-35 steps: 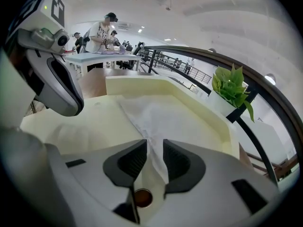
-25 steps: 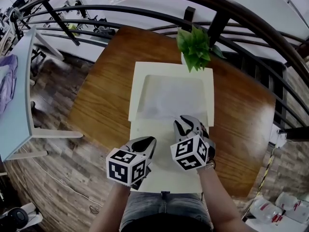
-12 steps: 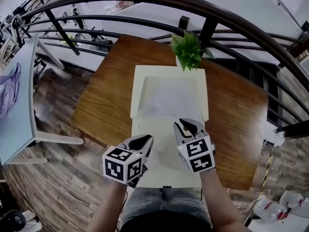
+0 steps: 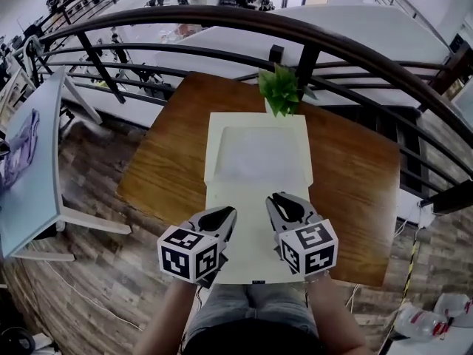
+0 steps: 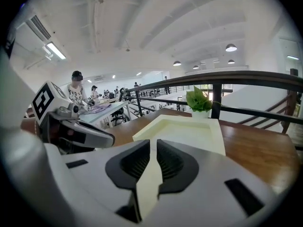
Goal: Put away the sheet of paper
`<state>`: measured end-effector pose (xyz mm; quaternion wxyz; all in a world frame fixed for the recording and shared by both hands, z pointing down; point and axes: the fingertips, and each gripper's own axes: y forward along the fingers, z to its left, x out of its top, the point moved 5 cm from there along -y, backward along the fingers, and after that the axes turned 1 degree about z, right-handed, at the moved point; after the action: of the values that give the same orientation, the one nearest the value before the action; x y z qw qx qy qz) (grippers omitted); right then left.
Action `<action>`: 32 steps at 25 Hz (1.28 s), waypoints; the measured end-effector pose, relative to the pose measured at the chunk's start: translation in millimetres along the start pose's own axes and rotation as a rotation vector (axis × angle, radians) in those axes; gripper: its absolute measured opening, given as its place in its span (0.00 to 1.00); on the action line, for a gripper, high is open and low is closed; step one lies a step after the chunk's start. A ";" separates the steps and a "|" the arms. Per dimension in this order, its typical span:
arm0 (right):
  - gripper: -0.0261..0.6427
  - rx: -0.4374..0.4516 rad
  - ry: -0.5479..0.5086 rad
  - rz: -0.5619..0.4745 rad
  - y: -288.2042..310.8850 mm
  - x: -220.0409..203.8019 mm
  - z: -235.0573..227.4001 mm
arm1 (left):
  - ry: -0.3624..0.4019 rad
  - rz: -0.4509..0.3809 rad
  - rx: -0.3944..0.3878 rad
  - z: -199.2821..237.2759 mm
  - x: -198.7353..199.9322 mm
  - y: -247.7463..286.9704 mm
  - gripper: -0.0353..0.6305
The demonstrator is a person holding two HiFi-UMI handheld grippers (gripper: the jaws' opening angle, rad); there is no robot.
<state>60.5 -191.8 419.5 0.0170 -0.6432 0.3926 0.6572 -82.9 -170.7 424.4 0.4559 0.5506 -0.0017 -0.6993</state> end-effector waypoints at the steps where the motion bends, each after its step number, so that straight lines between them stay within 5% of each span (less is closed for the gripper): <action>1: 0.13 0.000 0.003 -0.008 -4.0 1.4 2.2 | 0.001 -0.011 0.000 -1.8 1.9 -2.7 0.10; 22: 0.09 -0.004 -0.043 -0.196 -75.2 19.3 27.5 | 0.050 -0.150 0.007 -39.0 17.3 -34.6 0.10; 32: 0.08 0.044 -0.053 -0.238 -82.3 26.2 28.2 | 0.002 -0.184 -0.030 -45.9 15.5 -35.7 0.10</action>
<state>76.0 -132.4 352.5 0.1194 -0.6670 0.3270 0.6587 -69.8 -136.8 376.5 0.3978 0.5424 0.0598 -0.7376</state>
